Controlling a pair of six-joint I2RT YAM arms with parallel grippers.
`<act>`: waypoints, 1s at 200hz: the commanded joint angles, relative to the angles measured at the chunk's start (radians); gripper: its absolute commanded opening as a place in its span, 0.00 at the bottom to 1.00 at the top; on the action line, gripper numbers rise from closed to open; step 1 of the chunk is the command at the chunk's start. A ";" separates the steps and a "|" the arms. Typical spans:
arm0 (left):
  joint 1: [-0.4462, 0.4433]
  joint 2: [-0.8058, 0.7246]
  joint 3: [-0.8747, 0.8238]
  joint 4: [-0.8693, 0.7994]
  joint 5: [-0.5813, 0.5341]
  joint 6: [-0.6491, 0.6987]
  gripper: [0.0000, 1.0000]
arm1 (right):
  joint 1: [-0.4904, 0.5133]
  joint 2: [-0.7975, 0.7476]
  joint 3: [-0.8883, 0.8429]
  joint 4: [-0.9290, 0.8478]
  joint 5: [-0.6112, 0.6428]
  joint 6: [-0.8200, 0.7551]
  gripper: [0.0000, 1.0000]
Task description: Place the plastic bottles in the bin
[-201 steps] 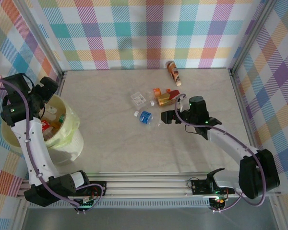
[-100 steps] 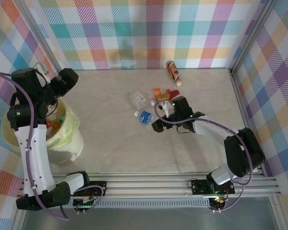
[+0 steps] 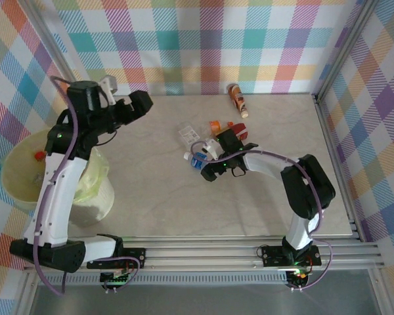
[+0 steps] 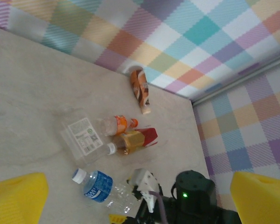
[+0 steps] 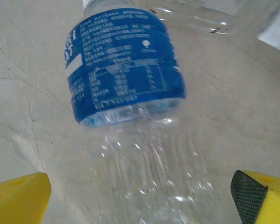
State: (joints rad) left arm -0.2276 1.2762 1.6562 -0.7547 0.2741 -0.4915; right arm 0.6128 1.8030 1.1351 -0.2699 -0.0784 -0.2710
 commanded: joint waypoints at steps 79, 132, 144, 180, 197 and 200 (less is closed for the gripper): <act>-0.111 0.132 0.028 0.041 -0.154 -0.026 1.00 | 0.045 0.088 0.079 -0.156 0.079 0.067 0.73; -0.126 0.152 -0.014 0.050 -0.145 -0.047 1.00 | 0.045 -0.037 -0.024 -0.061 0.004 0.074 0.56; -0.135 0.158 -0.019 0.050 -0.149 -0.050 1.00 | 0.045 -0.066 -0.043 -0.049 0.001 0.082 0.54; -0.175 0.155 -0.097 0.105 -0.194 -0.102 1.00 | 0.042 -0.154 -0.103 0.000 -0.001 0.129 0.50; -0.193 0.146 -0.151 0.154 -0.224 -0.144 1.00 | 0.032 -0.198 -0.141 0.037 -0.014 0.163 0.50; -0.194 0.145 -0.160 0.163 -0.226 -0.149 1.00 | 0.028 -0.207 -0.148 0.046 -0.020 0.164 0.50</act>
State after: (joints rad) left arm -0.3939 1.4300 1.5593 -0.6724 0.0990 -0.5755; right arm 0.6540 1.6638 1.0348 -0.3023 -0.0574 -0.1646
